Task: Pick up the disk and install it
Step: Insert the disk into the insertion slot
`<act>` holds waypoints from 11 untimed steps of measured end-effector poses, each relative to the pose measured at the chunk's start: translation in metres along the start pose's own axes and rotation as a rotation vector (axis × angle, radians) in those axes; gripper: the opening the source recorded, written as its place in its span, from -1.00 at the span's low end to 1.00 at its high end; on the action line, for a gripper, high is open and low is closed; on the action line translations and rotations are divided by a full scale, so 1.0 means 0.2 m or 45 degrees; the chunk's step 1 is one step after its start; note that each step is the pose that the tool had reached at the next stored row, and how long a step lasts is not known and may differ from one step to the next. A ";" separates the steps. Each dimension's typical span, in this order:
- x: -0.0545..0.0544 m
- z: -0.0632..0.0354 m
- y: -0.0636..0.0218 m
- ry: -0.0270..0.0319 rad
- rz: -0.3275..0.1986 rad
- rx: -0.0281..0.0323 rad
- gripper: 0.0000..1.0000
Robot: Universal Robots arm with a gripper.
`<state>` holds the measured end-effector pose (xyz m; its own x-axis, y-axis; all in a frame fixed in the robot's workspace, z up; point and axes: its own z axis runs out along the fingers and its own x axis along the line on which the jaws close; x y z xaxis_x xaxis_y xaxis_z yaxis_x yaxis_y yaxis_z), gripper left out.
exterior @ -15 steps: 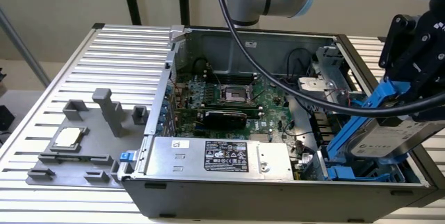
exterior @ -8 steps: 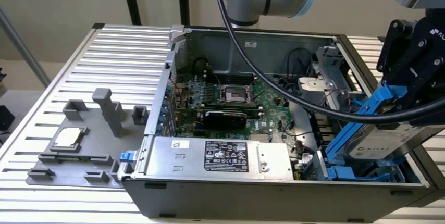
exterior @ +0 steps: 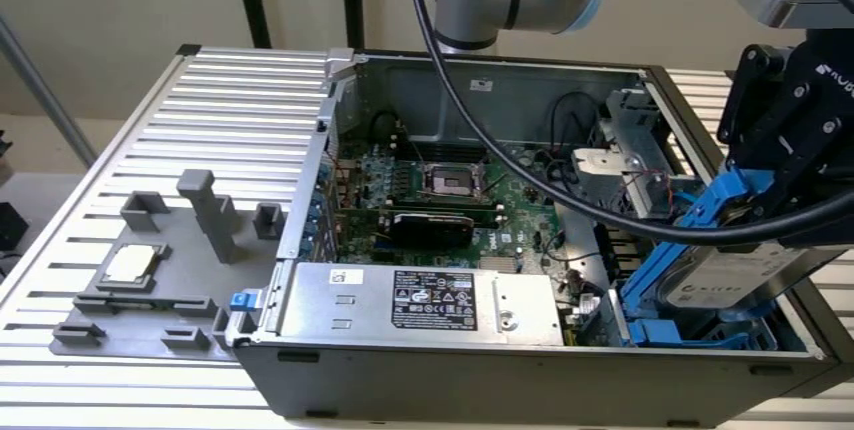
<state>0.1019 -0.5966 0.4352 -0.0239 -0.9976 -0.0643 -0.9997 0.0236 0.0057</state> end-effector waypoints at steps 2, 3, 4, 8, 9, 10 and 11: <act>0.00 0.006 0.001 0.0000 0.000 -0.0001 -0.35; 0.00 0.009 0.001 0.0000 0.000 -0.0002 -0.35; 0.00 0.011 0.001 0.0001 0.000 -0.0003 -0.35; 0.00 0.024 0.002 0.0002 0.000 -0.0003 -0.35; 0.00 0.027 0.002 0.0002 0.000 -0.0003 -0.35; 0.00 0.031 0.003 0.0001 0.000 -0.0003 -0.35; 0.00 0.036 0.003 0.0001 0.000 -0.0003 -0.35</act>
<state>0.1012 -0.5964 0.4281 -0.0239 -0.9977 -0.0642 -0.9997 0.0236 0.0059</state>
